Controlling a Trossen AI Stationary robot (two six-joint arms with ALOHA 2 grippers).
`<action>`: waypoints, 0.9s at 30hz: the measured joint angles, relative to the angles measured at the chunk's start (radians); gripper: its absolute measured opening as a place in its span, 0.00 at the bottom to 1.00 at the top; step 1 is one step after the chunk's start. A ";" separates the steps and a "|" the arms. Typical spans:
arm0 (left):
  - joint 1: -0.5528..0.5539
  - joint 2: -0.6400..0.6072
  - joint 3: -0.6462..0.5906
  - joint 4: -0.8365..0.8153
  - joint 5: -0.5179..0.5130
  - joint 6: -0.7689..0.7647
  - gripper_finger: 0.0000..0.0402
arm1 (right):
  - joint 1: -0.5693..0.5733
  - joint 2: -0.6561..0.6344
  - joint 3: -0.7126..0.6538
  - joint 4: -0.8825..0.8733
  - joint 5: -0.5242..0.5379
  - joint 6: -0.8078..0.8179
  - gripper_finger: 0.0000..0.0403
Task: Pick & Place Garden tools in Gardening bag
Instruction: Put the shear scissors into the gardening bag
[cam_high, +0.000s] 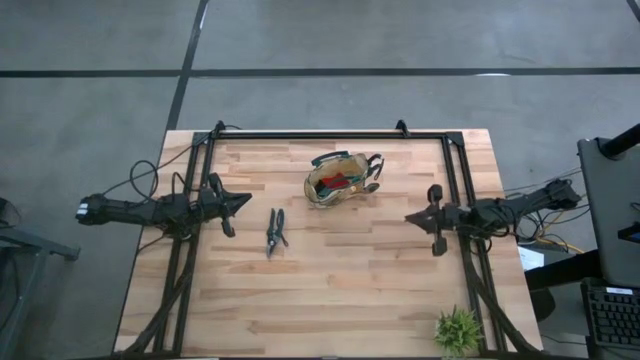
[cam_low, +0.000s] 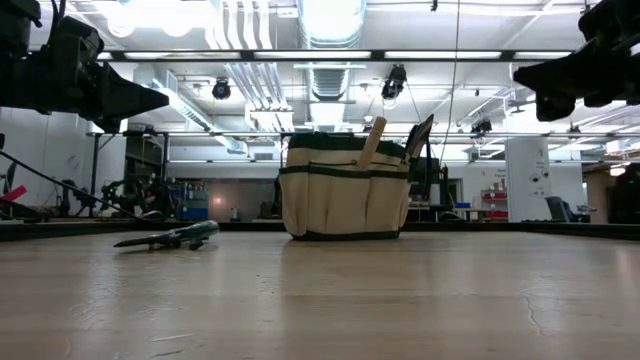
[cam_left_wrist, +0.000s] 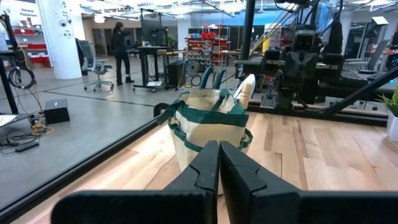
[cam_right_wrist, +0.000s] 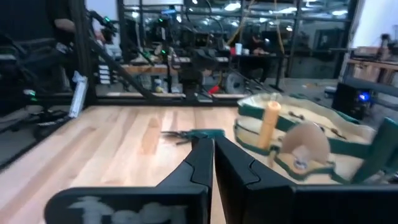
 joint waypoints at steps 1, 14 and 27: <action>0.000 0.000 0.000 0.000 0.000 0.000 0.05 | 0.000 -0.007 0.000 -0.016 0.010 -0.001 0.02; 0.000 0.000 0.000 0.000 0.000 0.000 0.04 | 0.000 -0.009 0.000 -0.045 0.023 0.020 0.02; 0.002 0.000 0.001 0.043 -0.007 -0.109 0.04 | 0.000 -0.009 0.000 -0.044 0.023 0.019 0.02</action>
